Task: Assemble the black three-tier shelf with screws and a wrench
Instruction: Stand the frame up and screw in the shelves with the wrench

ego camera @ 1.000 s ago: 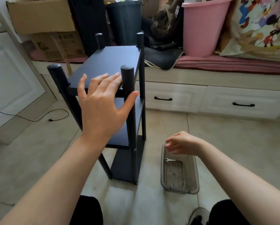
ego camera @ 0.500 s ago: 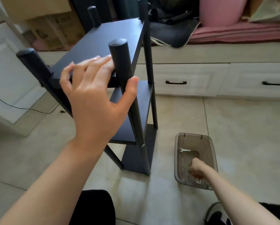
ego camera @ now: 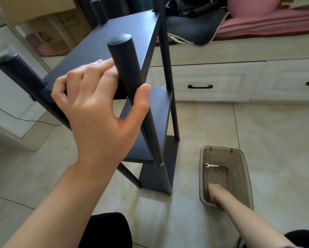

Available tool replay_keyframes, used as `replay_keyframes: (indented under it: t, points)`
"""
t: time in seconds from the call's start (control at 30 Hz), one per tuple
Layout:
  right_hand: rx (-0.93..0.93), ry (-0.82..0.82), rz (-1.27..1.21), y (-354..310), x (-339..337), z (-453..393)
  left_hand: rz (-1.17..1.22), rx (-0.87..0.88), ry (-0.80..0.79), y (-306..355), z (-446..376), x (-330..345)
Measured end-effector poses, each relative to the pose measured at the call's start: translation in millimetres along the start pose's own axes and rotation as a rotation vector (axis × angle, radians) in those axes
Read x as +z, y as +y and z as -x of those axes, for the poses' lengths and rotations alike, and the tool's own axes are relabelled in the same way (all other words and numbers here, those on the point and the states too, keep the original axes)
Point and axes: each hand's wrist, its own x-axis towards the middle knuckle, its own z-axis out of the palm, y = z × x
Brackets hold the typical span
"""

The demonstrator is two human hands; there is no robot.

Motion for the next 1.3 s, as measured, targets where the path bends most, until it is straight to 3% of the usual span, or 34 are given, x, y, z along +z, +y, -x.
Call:
replay_keyframes:
  t: [0.67, 0.83, 0.93, 1.07, 1.17, 1.3]
  points:
    - [-0.037, 0.168, 0.092, 9.7, -6.9, -5.3, -0.006, 0.005, -0.006, -0.3, -1.2, -0.1]
    - [-0.019, 0.26, 0.019, 4.4, -30.4, 4.0, 0.002, -0.003, -0.023, 1.4, -1.3, -0.7]
    - [0.004, 0.354, -0.123, -3.1, -52.5, 19.2, 0.007, -0.008, -0.043, 1.7, -2.3, -2.1]
    - [-0.063, 0.576, -0.591, -27.2, -88.6, 53.6, -0.009, -0.003, -0.083, 0.1, -3.5, -5.9]
    - [-0.234, 0.681, -0.96, -61.3, -110.6, 97.8, -0.017, 0.013, -0.113, -0.3, -3.0, -8.2]
    - [-0.503, 0.645, -1.306, -113.7, -132.5, 167.8, -0.04, 0.02, -0.136, 0.4, -2.5, -10.9]
